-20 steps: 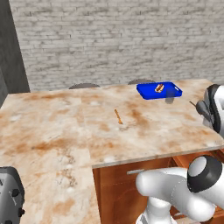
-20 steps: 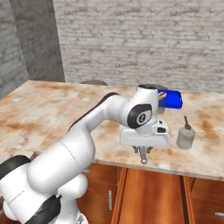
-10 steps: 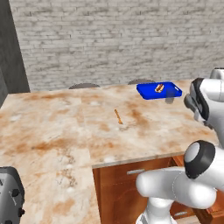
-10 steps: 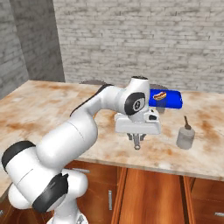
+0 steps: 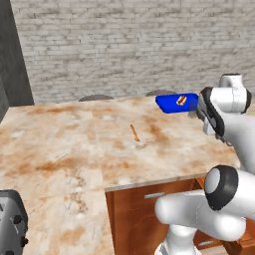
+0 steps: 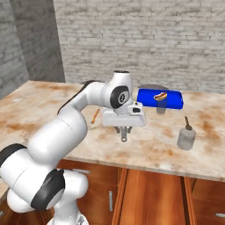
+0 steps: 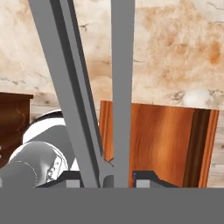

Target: Take the tongs from the drawer on the right and place them on the dining counter next to the tray containing the hot dog.

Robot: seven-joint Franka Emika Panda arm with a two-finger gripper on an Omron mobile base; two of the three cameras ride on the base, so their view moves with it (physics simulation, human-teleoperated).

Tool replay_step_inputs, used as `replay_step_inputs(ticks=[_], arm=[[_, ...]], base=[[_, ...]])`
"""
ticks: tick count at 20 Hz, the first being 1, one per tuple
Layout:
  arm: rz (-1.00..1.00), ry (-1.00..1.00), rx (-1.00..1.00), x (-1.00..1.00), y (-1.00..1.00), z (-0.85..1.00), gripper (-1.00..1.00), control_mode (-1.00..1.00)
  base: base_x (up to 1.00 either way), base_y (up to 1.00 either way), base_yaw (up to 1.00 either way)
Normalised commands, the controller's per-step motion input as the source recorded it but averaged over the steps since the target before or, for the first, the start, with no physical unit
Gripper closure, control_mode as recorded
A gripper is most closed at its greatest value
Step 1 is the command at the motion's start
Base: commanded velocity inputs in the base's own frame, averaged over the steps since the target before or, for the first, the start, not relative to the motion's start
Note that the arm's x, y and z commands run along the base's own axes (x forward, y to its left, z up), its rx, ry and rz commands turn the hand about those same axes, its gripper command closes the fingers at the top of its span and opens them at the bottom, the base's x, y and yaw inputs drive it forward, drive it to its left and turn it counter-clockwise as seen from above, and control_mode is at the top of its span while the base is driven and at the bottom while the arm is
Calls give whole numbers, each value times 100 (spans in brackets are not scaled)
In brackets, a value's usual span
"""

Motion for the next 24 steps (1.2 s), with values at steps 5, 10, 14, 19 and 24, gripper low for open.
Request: replay_step_inputs(ticks=[5,10,14,19,24], arm=[[-2,-13,-8,0,54,3,100,-100],[-2,-2,-3,3,51,1,100,-100],[0,0,0,15,43,0,100,-100],[-3,0,-1,21,43,11,100,-100],[-6,0,-2,13,47,14,100,-100]], base=[[0,0,0],[0,0,0],[0,0,0],[0,0,0],[0,0,0]])
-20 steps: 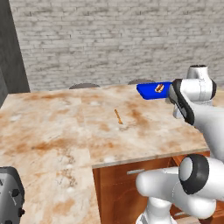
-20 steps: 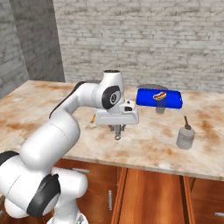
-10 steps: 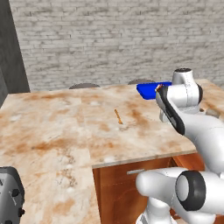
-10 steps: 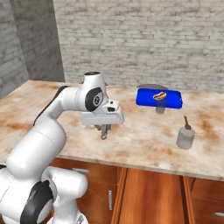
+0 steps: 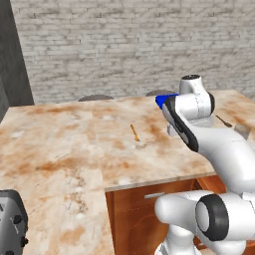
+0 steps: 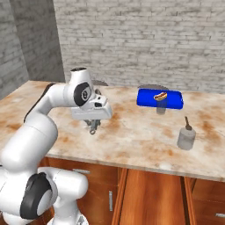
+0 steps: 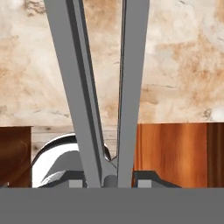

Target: Take the tongs from the drawer on the right and place them on the dining counter next to the tray containing the hot dog.

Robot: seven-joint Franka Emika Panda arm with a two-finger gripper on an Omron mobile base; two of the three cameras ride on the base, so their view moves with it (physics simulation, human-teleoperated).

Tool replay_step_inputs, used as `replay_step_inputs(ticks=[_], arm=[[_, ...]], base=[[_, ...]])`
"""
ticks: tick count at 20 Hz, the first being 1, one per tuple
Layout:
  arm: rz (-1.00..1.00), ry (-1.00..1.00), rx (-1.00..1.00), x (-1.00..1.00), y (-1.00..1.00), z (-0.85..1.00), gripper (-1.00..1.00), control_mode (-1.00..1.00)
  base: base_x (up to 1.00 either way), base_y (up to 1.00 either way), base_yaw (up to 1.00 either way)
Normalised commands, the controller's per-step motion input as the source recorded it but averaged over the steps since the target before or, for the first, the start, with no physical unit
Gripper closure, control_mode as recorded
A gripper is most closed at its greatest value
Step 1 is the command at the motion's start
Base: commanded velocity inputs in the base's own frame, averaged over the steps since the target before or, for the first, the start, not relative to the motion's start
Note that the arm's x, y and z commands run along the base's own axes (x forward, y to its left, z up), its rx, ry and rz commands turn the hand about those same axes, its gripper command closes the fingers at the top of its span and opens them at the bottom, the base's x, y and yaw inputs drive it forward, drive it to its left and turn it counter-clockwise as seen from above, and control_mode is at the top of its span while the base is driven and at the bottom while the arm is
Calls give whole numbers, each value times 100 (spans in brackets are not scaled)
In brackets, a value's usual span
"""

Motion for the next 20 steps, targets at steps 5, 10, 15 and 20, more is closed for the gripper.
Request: replay_step_inputs(ticks=[5,10,15,20], arm=[[-7,-2,-1,16,50,13,100,-100],[-4,-5,0,21,46,14,100,-100],[0,-12,6,12,44,8,100,-100],[0,-12,10,0,27,5,100,-100]], base=[[0,0,0],[0,0,0],[0,0,0],[0,0,0]])
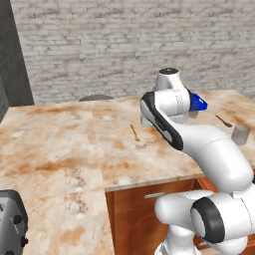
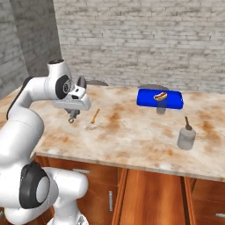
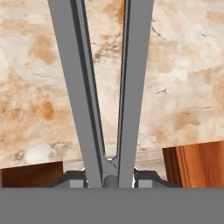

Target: Take the tongs from the drawer on the right and place them on the dining counter next to the tray containing the hot dog.

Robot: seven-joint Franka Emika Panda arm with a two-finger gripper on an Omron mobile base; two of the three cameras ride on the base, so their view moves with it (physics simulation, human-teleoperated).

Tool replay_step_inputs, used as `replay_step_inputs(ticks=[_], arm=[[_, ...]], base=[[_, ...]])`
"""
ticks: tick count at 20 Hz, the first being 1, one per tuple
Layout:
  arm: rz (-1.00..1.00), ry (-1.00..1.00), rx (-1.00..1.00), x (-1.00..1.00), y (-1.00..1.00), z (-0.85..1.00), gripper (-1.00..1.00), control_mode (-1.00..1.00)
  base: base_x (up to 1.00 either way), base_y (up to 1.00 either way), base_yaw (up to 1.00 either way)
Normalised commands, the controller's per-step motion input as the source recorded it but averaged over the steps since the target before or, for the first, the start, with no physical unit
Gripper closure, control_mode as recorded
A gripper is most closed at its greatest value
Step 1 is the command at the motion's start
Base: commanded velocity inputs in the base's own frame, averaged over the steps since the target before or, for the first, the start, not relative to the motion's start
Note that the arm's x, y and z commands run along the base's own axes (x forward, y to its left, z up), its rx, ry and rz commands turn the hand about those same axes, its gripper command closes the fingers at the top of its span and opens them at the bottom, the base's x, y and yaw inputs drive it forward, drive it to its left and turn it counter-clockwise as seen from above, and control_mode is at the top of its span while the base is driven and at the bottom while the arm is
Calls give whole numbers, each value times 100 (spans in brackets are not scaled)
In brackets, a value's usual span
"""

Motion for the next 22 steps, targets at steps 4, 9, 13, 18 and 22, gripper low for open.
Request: replay_step_inputs(ticks=[4,9,13,18,22], arm=[[0,-9,4,0,8,1,100,-100],[1,0,0,1,0,14,100,-100],[9,0,0,0,0,5,100,-100],[13,-13,0,0,0,1,100,-100],[15,-12,0,0,0,0,100,-100]], base=[[0,0,0],[0,0,0],[0,0,0],[0,0,0],[0,0,0]])
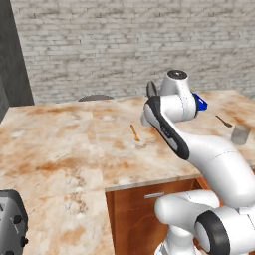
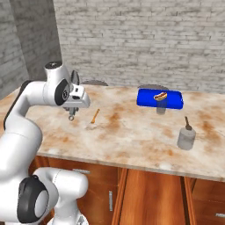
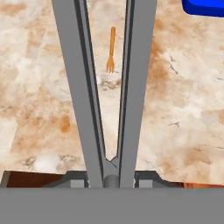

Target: Take the tongs from the drawer on the right and place them on the dining counter next to the tray containing the hot dog.

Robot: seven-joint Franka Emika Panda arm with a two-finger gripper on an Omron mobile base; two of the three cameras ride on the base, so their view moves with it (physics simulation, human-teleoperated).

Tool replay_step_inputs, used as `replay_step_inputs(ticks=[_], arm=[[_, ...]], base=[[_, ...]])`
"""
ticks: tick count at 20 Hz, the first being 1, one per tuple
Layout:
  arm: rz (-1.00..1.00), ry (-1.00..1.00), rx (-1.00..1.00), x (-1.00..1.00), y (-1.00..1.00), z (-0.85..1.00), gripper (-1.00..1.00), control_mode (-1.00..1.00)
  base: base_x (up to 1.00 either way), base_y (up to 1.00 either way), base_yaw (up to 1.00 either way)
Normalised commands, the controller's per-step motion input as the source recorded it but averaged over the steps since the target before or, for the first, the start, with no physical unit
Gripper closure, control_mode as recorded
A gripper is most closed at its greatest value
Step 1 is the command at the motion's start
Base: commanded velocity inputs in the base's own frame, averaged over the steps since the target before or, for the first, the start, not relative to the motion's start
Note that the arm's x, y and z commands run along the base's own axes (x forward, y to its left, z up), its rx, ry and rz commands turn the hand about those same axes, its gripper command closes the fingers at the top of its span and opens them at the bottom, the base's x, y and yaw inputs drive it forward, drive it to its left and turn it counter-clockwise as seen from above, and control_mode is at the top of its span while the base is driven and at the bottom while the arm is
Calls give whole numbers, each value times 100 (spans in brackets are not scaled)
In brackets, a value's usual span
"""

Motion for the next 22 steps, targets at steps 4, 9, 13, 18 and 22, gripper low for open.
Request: replay_step_inputs(ticks=[4,9,13,18,22], arm=[[17,-6,0,0,0,0,100,-100],[13,0,0,0,0,0,100,-100],[3,1,0,1,0,0,100,100],[0,0,0,0,0,0,100,100],[0,0,0,0,0,0,100,100]], base=[[0,0,0],[0,0,0],[6,1,1],[-7,0,-1],[-49,0,-10]])
